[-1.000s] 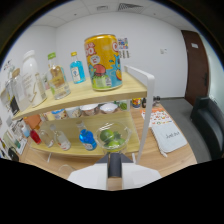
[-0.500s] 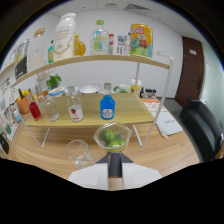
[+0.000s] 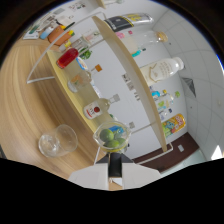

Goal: Make me a cup of Mojito.

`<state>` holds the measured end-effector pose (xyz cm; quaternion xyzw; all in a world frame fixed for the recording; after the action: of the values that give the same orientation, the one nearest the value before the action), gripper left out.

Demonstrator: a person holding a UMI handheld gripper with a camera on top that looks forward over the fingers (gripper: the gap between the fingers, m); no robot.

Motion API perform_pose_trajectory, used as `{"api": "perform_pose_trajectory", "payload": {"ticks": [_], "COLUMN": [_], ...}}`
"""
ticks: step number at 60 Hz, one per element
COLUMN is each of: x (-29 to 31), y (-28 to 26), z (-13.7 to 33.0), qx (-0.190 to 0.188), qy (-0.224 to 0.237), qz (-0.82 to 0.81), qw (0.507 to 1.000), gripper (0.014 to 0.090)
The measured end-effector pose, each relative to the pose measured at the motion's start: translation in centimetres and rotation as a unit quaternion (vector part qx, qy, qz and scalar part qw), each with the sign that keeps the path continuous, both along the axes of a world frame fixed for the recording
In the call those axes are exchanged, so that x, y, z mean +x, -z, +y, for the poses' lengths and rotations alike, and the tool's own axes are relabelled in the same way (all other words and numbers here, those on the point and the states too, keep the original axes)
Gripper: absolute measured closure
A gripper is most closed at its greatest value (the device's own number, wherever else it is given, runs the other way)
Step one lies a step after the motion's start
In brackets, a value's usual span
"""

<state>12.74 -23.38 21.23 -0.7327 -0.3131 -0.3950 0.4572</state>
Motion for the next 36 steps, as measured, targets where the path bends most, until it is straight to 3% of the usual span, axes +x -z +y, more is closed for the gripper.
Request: {"api": "perform_pose_trajectory", "payload": {"ticks": [36], "x": [-2.0], "y": [1.3], "z": [1.9], "qx": [-0.012], "qy": [-0.135], "qz": [-0.269], "qw": [0.954], "gripper": [0.0892]}}
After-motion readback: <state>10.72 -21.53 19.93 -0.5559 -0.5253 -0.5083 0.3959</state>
